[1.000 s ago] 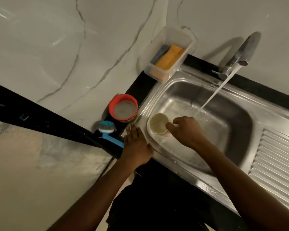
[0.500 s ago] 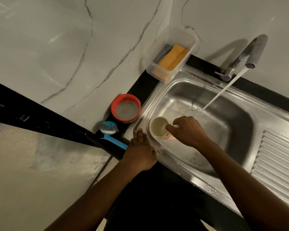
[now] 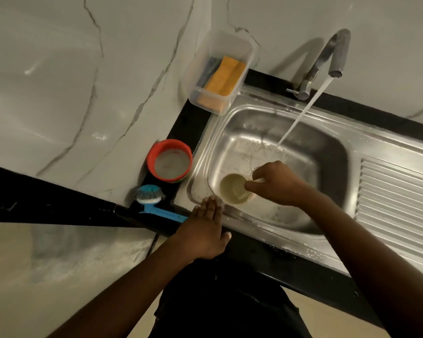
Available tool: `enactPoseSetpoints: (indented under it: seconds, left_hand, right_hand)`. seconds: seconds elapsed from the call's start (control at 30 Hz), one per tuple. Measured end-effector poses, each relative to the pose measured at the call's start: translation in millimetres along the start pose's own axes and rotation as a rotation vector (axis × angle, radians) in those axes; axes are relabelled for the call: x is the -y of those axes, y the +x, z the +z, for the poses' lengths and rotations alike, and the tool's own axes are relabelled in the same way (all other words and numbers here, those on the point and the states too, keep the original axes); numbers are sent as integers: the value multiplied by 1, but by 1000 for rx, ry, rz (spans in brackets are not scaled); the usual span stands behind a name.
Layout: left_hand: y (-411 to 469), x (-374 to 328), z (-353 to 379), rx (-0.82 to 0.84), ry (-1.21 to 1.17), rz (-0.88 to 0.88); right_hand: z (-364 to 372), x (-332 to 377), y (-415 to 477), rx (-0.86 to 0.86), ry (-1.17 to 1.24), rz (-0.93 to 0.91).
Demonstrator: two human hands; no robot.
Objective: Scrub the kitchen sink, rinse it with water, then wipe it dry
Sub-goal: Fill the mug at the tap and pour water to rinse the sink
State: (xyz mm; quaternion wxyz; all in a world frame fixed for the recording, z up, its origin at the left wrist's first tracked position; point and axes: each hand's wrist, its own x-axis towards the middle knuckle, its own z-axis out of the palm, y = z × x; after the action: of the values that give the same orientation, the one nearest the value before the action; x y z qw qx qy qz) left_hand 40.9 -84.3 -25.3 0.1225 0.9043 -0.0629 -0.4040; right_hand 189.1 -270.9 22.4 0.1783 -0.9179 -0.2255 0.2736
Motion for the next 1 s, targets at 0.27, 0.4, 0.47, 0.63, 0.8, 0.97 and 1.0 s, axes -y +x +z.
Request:
enactPoseSetpoints:
  seconds: [0.27,0.4,0.47,0.63,0.8,0.97,1.0]
  left_hand:
    - [-1,-47,6,67,0,110]
    - [-6,-68,30,-75,-58,-72]
    - [-5,-77,41,-145,-77,-155]
    - [11,-82,55,-287,-40,-122]
    - [17,-89,61,-325,89,20]
    - [3,-99,64,-255,91,175]
    - [0,-96,65,-257,83,162]
  right_hand:
    - [-19,-57,-64,-139,93,136]
    - [-15,-61,-79,-139,-18,87]
    - [-10,-57,-83,-147,-81,40]
    - [4,-48,-84,-144,-165,-31]
    - [2,-61,-94,-137,-159,-31]
    - [-6,-84,-110,-134,-155,30]
    - [-7,-87,-112,-140,-160,36]
